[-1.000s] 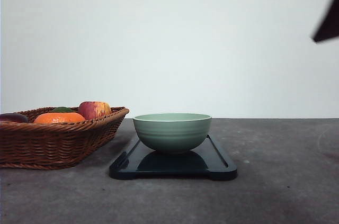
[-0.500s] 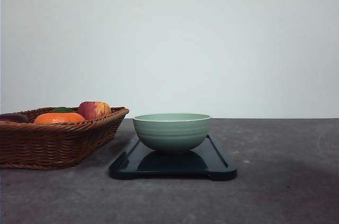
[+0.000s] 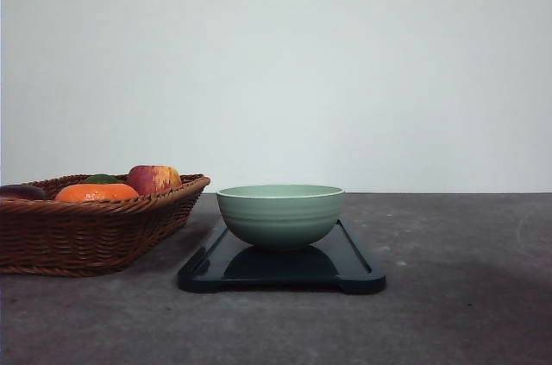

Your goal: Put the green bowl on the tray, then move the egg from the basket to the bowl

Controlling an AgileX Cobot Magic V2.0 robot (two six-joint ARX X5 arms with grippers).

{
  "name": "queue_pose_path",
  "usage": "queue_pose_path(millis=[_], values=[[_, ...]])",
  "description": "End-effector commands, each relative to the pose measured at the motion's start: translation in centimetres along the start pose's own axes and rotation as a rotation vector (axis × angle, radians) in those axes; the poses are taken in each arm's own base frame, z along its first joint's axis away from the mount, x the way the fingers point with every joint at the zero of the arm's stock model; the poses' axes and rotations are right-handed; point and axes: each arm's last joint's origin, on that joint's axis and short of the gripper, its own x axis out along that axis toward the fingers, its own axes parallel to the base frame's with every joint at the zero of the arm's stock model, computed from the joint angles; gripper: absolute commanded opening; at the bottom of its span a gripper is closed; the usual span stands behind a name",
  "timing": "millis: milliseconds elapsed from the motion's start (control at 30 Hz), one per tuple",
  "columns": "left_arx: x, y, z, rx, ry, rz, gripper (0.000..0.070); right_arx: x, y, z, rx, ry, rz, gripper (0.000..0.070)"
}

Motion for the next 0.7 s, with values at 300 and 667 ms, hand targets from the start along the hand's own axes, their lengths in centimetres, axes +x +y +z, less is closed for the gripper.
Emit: queue_pose_path(millis=[300, 667], values=[[0.16, 0.06, -0.47, 0.006, 0.005, 0.003, 0.0, 0.04, 0.01, -0.04, 0.014, -0.006, 0.001, 0.0013], [0.16, 0.06, -0.47, 0.006, 0.005, 0.003, 0.0, 0.04, 0.01, -0.04, 0.014, -0.006, 0.001, 0.0013]])
